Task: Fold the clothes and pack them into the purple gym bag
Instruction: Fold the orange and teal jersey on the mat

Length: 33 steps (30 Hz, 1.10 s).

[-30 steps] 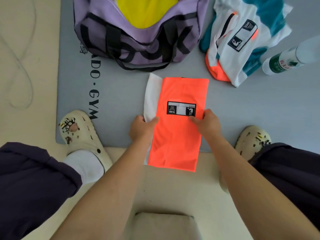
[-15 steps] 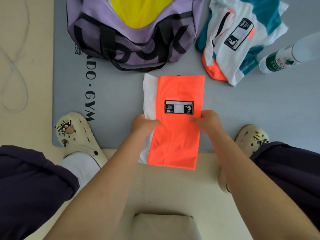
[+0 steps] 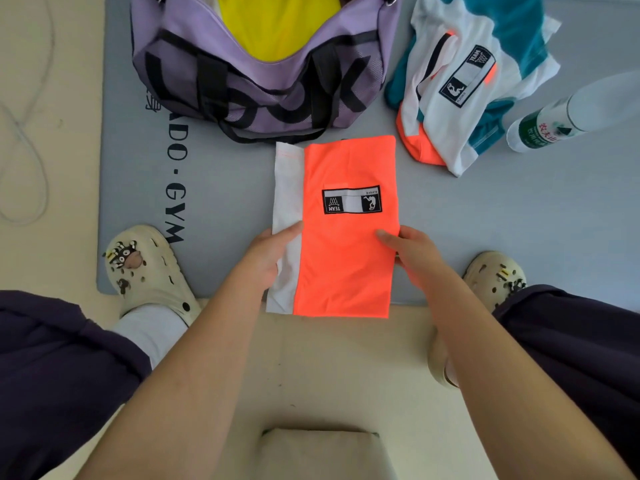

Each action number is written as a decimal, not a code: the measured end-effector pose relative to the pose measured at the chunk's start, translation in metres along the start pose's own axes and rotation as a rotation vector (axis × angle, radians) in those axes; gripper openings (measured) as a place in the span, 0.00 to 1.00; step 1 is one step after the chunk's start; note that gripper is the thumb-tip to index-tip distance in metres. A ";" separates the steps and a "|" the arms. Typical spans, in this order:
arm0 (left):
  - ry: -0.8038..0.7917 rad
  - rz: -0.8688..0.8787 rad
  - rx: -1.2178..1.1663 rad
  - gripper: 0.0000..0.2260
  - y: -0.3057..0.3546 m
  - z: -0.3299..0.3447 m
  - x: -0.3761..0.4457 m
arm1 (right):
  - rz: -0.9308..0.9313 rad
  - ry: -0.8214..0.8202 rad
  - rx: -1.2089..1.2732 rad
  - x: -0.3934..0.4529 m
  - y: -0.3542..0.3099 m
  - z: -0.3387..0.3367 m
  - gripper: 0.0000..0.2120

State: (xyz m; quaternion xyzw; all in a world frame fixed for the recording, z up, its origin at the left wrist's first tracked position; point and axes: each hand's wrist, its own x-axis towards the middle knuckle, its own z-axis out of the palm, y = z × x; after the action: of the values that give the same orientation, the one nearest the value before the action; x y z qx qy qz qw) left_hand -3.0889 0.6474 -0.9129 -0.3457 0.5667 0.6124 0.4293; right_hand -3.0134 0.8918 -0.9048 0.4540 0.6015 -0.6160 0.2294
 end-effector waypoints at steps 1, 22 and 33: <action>-0.020 0.022 -0.026 0.16 0.002 -0.002 0.000 | -0.003 -0.039 0.061 -0.002 -0.003 -0.002 0.11; 0.070 0.524 0.571 0.23 0.072 -0.001 -0.014 | -0.374 -0.127 -0.288 -0.016 -0.079 -0.022 0.26; 0.471 0.733 0.944 0.04 0.064 0.004 -0.011 | -0.796 0.251 -0.912 -0.017 -0.084 -0.014 0.15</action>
State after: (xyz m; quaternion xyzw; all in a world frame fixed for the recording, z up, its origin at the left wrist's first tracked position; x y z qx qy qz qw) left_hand -3.1432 0.6509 -0.8773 -0.0289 0.9358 0.3118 0.1622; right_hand -3.0710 0.9150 -0.8439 0.1199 0.9500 -0.2768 0.0803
